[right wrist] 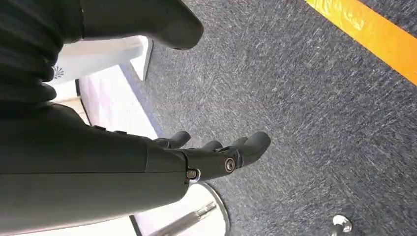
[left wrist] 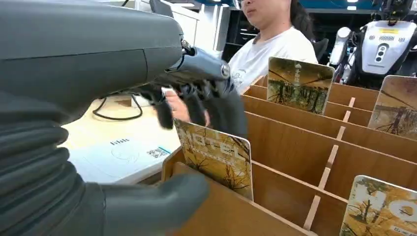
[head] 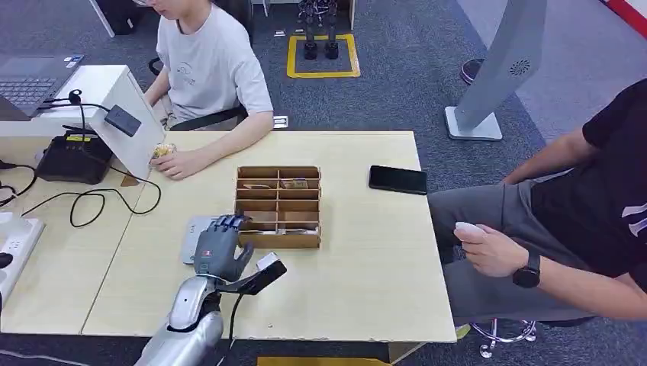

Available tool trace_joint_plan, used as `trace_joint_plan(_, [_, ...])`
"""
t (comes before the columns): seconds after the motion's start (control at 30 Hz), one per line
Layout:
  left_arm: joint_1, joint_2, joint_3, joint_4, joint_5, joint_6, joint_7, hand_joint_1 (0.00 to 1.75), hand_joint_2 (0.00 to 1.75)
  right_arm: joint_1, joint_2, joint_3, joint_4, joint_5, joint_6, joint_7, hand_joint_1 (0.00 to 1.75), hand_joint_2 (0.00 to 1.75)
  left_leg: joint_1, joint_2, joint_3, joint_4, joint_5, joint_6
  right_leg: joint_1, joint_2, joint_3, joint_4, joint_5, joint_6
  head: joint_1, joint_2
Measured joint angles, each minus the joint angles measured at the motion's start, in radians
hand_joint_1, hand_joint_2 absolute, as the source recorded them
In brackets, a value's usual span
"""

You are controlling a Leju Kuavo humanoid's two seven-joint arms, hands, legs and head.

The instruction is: Pass the card to the sensor for recognition and then transmit it.

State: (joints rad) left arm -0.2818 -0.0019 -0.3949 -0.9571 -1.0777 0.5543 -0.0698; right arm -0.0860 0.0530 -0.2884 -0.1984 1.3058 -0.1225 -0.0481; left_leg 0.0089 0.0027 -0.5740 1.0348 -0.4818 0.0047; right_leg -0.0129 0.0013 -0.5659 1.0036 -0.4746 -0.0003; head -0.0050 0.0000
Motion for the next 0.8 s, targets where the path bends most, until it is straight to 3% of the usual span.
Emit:
trace_joint_plan(0.2, [-0.001, 0.000, 0.000, 0.001, 0.012, 0.000, -0.011, 1.59, 1.75, 0.000, 0.000, 0.000, 0.000, 0.000, 0.000, 0.002, 0.00, 1.75, 0.000, 0.000, 0.000, 0.000, 0.000, 0.000, 0.000, 0.000, 0.000, 0.000, 0.000, 0.000, 0.000, 0.000])
trace_joint_plan(0.3, [-0.003, 0.000, 0.000, 0.001, 0.013, 0.000, -0.011, 1.47, 1.75, 0.000, 0.000, 0.000, 0.000, -0.001, 0.000, 0.002, 0.00, 1.75, 0.000, 0.000, 0.000, 0.000, 0.000, 0.000, 0.000, 0.000, 0.000, 0.000, 0.000, 0.000, 0.000, 0.000])
trace_joint_plan(0.47, [-0.002, 0.000, 0.002, 0.001, 0.037, -0.004, -0.023, 1.71, 1.75, 0.000, 0.000, 0.000, 0.000, -0.002, 0.001, -0.002, 0.00, 1.75, 0.000, 0.000, 0.000, 0.000, 0.000, 0.000, 0.000, 0.000, 0.000, 0.000, 0.000, 0.000, 0.000, 0.000])
trace_joint_plan(0.67, [0.000, 0.000, 0.008, -0.007, 0.117, -0.029, -0.078, 1.75, 1.75, 0.000, 0.000, 0.000, 0.000, -0.006, -0.002, -0.002, 0.00, 1.75, 0.000, 0.000, 0.000, 0.000, 0.000, 0.000, 0.000, 0.000, 0.000, 0.000, 0.000, 0.000, 0.000, 0.000])
trace_joint_plan(0.8, [0.019, 0.018, 0.008, -0.119, 0.176, -0.095, -0.113, 1.75, 1.75, 0.004, 0.000, 0.000, 0.000, -0.012, -0.003, -0.008, 0.00, 1.75, 0.000, 0.000, 0.000, 0.000, 0.000, 0.000, 0.000, 0.000, 0.000, 0.000, 0.000, 0.000, 0.000, 0.000])
